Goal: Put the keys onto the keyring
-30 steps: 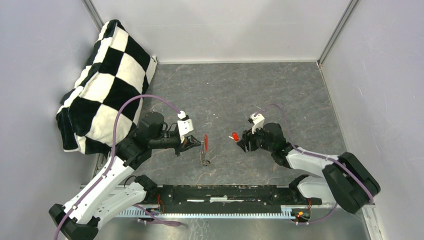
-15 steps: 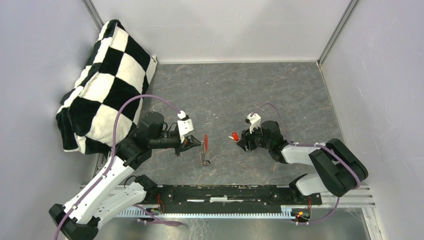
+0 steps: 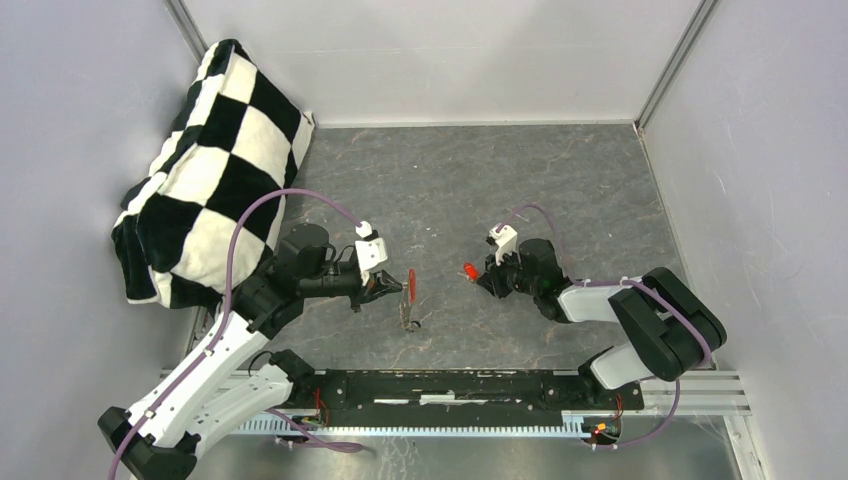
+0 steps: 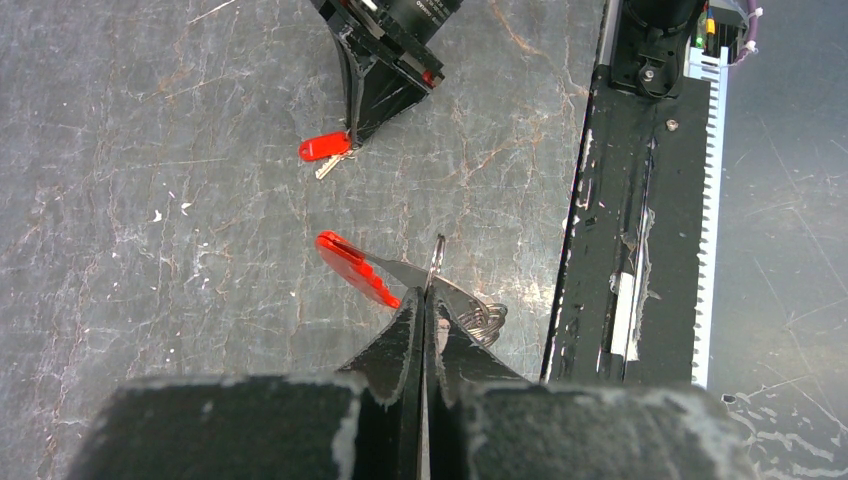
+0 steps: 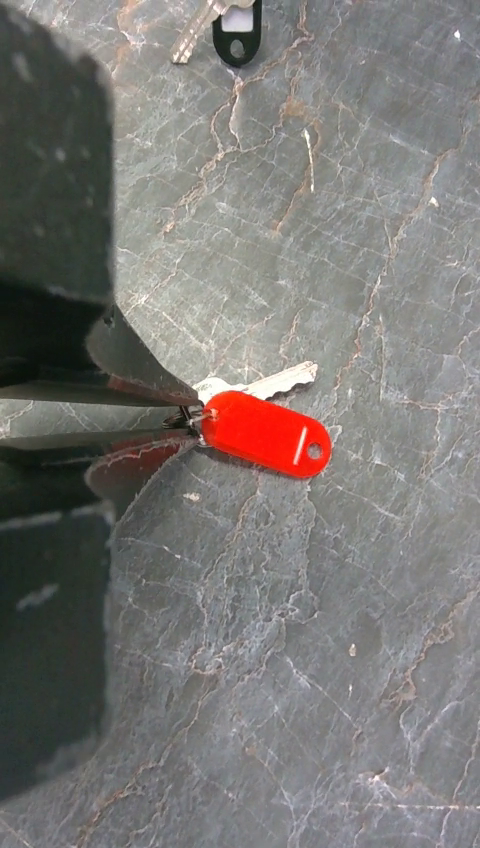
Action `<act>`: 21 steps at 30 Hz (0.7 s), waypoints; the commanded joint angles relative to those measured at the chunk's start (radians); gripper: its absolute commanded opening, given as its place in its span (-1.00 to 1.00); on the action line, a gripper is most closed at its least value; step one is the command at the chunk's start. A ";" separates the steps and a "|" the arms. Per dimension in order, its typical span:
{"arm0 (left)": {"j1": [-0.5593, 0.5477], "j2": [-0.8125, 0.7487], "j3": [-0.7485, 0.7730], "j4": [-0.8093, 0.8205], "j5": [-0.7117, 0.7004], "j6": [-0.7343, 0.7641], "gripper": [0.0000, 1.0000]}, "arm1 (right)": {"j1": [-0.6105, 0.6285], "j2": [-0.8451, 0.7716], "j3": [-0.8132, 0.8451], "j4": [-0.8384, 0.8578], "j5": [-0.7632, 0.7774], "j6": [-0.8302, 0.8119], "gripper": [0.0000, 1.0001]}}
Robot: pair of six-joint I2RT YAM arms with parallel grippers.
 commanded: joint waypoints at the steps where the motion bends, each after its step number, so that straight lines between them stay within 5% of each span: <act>1: 0.003 -0.001 0.043 0.045 0.018 -0.050 -0.96 | -0.002 -0.001 0.022 0.011 -0.021 -0.005 -0.66; 11: 0.003 -0.005 0.040 0.039 0.012 -0.049 -0.96 | -0.003 -0.005 0.033 0.022 -0.038 0.006 -0.99; 21: 0.003 -0.011 0.015 0.045 -0.001 -0.098 -0.96 | 0.029 -0.167 0.074 -0.153 0.044 -0.002 -0.99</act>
